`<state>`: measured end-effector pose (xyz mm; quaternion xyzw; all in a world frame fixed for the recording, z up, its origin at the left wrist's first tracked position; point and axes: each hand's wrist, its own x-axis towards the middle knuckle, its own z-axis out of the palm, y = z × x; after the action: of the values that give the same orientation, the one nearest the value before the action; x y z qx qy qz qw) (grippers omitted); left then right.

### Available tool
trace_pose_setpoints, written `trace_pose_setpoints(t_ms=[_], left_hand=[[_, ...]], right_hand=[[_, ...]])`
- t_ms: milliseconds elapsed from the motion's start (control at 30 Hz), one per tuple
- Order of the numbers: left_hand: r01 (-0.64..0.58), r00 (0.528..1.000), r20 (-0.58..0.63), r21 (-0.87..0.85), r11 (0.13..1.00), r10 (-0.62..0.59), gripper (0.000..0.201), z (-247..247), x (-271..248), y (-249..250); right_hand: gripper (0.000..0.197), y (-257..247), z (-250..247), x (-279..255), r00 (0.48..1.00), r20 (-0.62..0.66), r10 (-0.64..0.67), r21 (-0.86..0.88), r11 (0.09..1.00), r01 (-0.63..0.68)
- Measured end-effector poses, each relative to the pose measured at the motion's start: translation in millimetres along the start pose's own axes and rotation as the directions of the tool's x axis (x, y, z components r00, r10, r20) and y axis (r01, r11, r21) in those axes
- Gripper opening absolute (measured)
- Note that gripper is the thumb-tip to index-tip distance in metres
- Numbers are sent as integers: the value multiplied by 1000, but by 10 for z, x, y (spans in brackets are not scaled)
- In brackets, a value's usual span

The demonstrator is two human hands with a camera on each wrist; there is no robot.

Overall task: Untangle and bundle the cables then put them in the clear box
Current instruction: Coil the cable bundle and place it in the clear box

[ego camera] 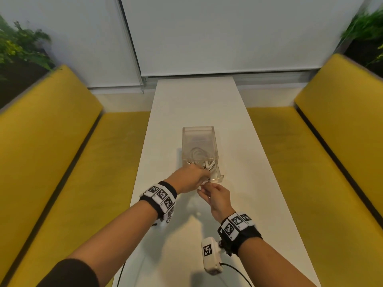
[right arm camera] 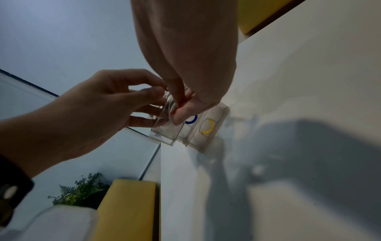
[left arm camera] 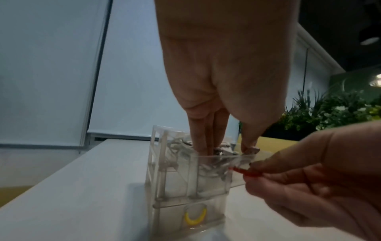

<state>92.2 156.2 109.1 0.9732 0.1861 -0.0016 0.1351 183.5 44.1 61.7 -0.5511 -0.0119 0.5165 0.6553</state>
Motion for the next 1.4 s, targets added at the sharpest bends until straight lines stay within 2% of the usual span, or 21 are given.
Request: trace_pose_setpoints(t_ms=[67, 133, 267, 333, 400, 467, 500, 567, 700, 833, 933, 1033, 1100, 1167, 1200, 1300, 1400], left_hand=[[27, 1000, -6, 77, 997, -26, 28, 12, 45, 17], [98, 995, 17, 165, 981, -102, 33, 7, 97, 109], [159, 954, 193, 325, 932, -230, 54, 86, 211, 325], [169, 945, 213, 334, 927, -249, 53, 60, 196, 355], [183, 959, 158, 287, 940, -235, 48, 10, 123, 320], [159, 986, 17, 241, 957, -168, 43, 18, 19, 254], [140, 990, -56, 217, 966, -131, 41, 50, -42, 232], [127, 987, -126, 187, 974, -104, 42, 132, -148, 217], [111, 989, -130, 312, 943, -73, 49, 263, -256, 191], [137, 975, -206, 286, 948, -79, 43, 278, -324, 128], [134, 983, -167, 365, 921, -77, 46, 248, -323, 119], [81, 990, -135, 342, 936, -36, 55, 146, -295, 114], [74, 972, -234, 283, 956, -6, 48, 51, -310, 98], [100, 927, -376, 209, 973, -15, 31, 3, -348, 74], [127, 912, -408, 184, 975, -41, 34, 23, -367, 50], [162, 945, -315, 205, 965, -92, 53, 174, -425, -66], [121, 975, -211, 215, 969, -75, 51, 317, -485, -172]], right_hand=[[7, -16, 0, -26, 1000, 10, -13, 0, 1000, 13], [10, -22, 2, -51, 999, 28, -30, -2, 1000, 30], [25, -26, 19, -68, 998, 5, -55, -70, 996, 55], [28, -33, 24, -69, 998, 8, -64, -74, 995, 64], [23, -49, 25, -76, 998, 22, -51, -36, 998, 52], [15, -68, 30, -73, 999, 29, -40, -7, 999, 40], [12, -76, 31, -68, 999, 27, -38, -6, 999, 38], [12, -76, 28, -58, 999, 13, -34, -17, 999, 34], [12, -64, 20, -52, 1000, -8, -19, 14, 1000, 19], [4, -71, 17, -59, 1000, -5, 5, 45, 999, -5], [5, -70, 9, -40, 1000, -14, 15, 53, 998, -15], [5, -77, 4, -33, 1000, -18, 18, 53, 998, -17], [6, -86, 0, -30, 1000, -7, 14, 57, 998, -13], [7, -97, 1, -24, 1000, 1, 5, 54, 999, -6], [7, -98, 2, -22, 1000, 2, 1, 55, 999, -1], [5, -85, 8, -12, 1000, 1, 0, 65, 998, 0], [5, -77, 22, 11, 1000, 4, 4, 86, 996, -5]])
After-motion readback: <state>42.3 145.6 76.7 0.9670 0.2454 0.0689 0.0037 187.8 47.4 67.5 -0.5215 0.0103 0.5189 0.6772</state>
